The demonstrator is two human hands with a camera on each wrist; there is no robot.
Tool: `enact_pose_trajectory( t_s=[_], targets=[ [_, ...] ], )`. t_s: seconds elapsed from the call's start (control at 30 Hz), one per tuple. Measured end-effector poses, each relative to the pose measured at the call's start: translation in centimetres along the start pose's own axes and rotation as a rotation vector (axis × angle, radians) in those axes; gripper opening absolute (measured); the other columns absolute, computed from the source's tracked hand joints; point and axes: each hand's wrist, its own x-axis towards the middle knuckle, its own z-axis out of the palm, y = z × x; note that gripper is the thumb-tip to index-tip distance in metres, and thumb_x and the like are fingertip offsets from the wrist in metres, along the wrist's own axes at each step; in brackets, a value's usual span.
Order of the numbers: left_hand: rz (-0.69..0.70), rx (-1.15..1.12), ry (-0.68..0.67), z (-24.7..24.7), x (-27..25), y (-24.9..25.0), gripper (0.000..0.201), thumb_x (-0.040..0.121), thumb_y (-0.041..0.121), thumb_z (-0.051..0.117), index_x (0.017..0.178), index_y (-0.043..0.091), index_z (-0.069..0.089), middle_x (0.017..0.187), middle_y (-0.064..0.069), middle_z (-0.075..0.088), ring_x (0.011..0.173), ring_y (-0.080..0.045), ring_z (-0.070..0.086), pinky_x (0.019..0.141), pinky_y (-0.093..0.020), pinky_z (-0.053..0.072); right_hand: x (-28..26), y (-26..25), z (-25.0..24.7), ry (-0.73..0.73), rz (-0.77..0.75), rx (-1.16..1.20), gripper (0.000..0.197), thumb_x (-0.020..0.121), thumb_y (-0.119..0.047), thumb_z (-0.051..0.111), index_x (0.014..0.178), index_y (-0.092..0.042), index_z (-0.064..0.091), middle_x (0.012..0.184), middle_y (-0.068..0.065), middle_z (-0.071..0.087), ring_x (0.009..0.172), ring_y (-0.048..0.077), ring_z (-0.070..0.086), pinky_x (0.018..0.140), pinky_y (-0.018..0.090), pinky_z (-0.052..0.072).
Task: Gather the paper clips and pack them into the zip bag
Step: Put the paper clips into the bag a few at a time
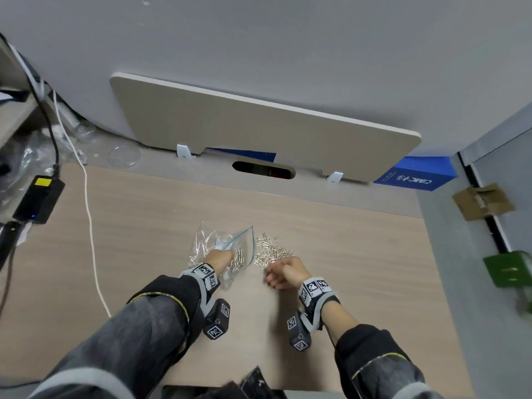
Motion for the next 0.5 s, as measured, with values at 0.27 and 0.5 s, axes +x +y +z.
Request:
enact_pose_trajectory(
  t_s=[0.27, 0.5],
  targets=[
    [0.017, -0.064, -0.107, -0.7, 0.4, -0.2, 0.016, 0.071, 0.029, 0.055, 0.07, 0.013, 0.057, 0.077, -0.004, 0.056, 0.075, -0.021, 0.052, 0.067, -0.027, 0.039, 0.1, 1.4, 0.2, -0.159, 0.136, -0.414, 0.027, 0.085, -0.005, 0.05, 0.07, -0.017, 0.069, 0.06, -0.003, 0.069, 0.049, 0.006, 0.058, 0.049, 0.019, 0.047],
    [0.036, -0.077, -0.115, -0.7, 1.1, -0.7, 0.027, 0.058, 0.026, 0.054, 0.076, 0.008, 0.061, 0.087, -0.008, 0.058, 0.079, -0.023, 0.052, 0.076, -0.032, 0.04, 2.3, 0.5, -0.1, 0.27, -0.084, -0.205, 0.025, 0.085, -0.003, 0.051, 0.075, -0.015, 0.071, 0.071, -0.004, 0.067, 0.07, 0.015, 0.061, 0.062, 0.026, 0.05]
  ],
)
